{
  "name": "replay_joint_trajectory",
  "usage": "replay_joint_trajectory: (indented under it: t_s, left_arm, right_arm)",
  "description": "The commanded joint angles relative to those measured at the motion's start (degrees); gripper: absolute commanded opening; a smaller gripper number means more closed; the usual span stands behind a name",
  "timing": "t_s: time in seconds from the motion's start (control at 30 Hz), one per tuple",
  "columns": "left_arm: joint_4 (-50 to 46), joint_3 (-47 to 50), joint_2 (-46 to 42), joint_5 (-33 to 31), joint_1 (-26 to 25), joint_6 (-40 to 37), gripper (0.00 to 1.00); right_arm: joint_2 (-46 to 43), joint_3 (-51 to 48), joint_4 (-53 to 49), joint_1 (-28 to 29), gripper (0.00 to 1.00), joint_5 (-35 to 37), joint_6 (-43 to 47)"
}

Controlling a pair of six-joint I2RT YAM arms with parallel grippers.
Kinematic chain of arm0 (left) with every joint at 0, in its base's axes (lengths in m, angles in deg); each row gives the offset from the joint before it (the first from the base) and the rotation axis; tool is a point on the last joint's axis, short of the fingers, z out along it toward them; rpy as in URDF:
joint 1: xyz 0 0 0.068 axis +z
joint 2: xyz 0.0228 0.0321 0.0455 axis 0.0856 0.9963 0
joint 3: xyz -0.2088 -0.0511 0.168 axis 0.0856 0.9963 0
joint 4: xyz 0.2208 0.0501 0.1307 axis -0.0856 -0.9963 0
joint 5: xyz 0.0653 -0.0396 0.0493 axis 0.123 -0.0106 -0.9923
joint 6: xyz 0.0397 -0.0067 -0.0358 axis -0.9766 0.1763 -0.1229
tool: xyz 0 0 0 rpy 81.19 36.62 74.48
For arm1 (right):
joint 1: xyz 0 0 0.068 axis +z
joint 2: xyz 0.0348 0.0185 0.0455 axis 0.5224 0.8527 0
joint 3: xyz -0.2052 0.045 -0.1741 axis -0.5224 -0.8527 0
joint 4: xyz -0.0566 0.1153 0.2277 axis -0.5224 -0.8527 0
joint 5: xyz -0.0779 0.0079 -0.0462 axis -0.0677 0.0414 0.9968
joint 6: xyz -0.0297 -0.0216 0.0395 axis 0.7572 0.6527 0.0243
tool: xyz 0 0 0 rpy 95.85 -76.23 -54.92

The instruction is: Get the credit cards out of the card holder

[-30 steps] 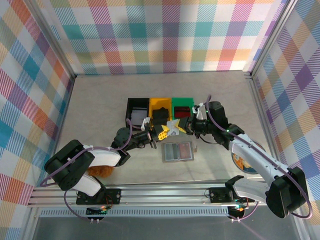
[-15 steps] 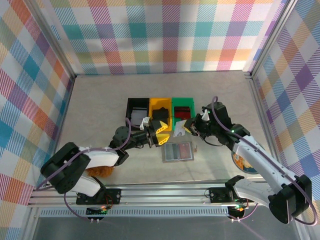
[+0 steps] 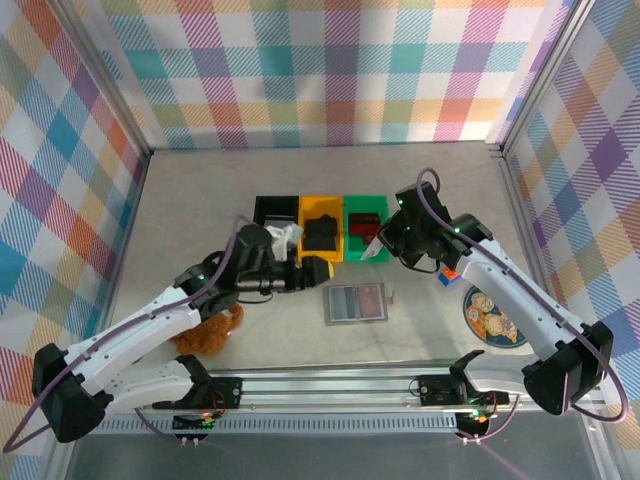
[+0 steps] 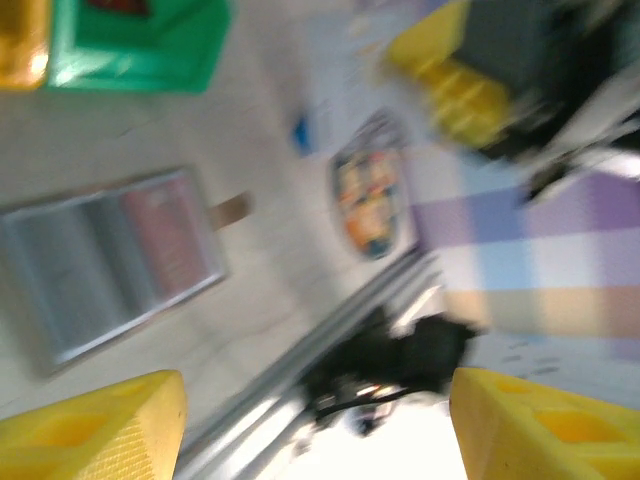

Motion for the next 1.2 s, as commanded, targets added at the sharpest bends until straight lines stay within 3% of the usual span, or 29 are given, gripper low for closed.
replay_joint_trajectory:
  t_s: [0.0, 0.17, 0.37, 0.47, 0.53, 0.67, 0.8, 0.83, 0.93, 1.07, 1.17]
  left_arm:
    - [-15.3, -2.6, 1.5, -10.7, -3.7, -12.4, 0.70]
    - [-15.4, -2.6, 2.5, -20.0, -8.4, -15.8, 0.70]
    - [4.4, 7.8, -3.4, -21.3, -11.4, -17.3, 0.73]
    - [16.9, 13.0, -6.2, -18.2, -11.4, -15.6, 0.77]
    - [28.0, 16.9, -7.4, -15.9, -11.4, -12.0, 0.79]
    - [64.2, 29.7, -4.7, -16.4, -11.2, 1.5, 0.87]
    - [96.0, 34.9, 5.8, -13.8, -12.0, -0.7, 0.86]
    - [97.1, 34.4, 7.0, -12.9, -12.1, -2.1, 0.86]
    - [89.7, 31.3, 6.7, -7.9, -14.2, -16.8, 0.84]
    - [92.7, 34.1, 5.5, -14.0, -15.9, -31.8, 0.87]
    - [86.1, 33.4, 3.6, -16.4, -16.9, -42.1, 0.87]
  right_arm:
    - [0.8, 1.7, -0.9, 0.6, 0.00, 2.2, 1.2]
    - [1.5, 3.2, -0.6, 2.3, 0.00, 1.8, 1.1]
    - [3.7, 6.9, -4.3, 2.8, 0.00, 0.9, 0.5]
    - [3.7, 7.8, -4.7, 2.9, 0.00, 0.5, -0.1]
    - [2.9, 8.9, -4.5, 2.8, 0.00, 1.2, -0.1]
    - [3.0, 11.7, -3.7, 2.8, 0.00, 0.2, 0.3]
    - [5.8, 15.9, -5.4, 2.8, 0.00, -4.0, 0.8]
    - [6.4, 17.0, -6.0, 2.8, 0.00, -4.4, 1.2]
    - [8.4, 21.1, -9.0, 2.8, 0.00, -6.0, 2.9]
    - [10.4, 26.0, -14.1, 2.7, 0.00, -7.4, 4.5]
    - [10.5, 27.7, -14.5, 2.7, 0.00, -10.0, 5.0]
